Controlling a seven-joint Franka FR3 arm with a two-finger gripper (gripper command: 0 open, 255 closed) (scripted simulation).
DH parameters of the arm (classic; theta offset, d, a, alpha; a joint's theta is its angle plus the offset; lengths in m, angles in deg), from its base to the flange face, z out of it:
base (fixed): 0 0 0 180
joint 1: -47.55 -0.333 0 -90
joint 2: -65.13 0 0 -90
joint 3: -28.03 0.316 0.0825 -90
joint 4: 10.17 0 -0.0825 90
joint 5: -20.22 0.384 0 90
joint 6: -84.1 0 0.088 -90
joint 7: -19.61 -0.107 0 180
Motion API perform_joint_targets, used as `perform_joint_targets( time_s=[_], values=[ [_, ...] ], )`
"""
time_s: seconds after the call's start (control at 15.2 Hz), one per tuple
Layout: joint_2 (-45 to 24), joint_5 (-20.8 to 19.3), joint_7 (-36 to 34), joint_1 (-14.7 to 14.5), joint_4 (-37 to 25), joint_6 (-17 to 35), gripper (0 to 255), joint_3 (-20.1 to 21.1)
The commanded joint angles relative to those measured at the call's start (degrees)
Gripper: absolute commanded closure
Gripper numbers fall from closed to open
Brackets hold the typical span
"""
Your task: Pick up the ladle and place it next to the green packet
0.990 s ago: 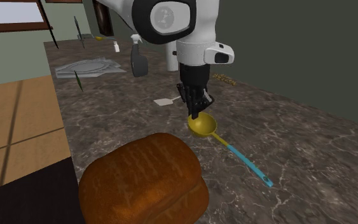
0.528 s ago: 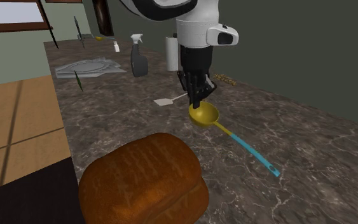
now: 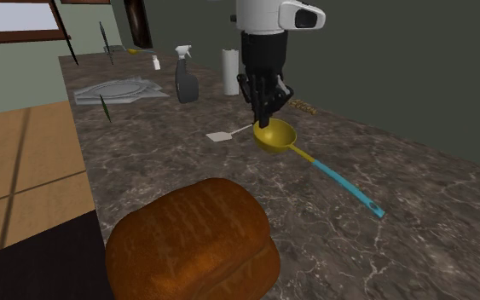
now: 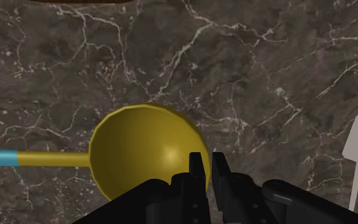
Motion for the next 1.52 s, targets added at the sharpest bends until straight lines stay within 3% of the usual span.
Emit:
perform_joint_targets(
  time_s=[0.0, 0.46, 0.92, 1.45],
  values=[
    [0.1, -0.1, -0.1, 0.0, -1.4, -1.5, 255, 0.0],
    [0.3, -0.2, -0.4, 0.1, -5.9, -6.2, 255, -0.1],
    [8.9, -1.7, -9.1, -4.3, 4.6, -3.8, 255, 4.1],
    [15.6, -1.8, -19.5, -8.8, 12.1, -2.5, 255, 10.1]
  ],
)
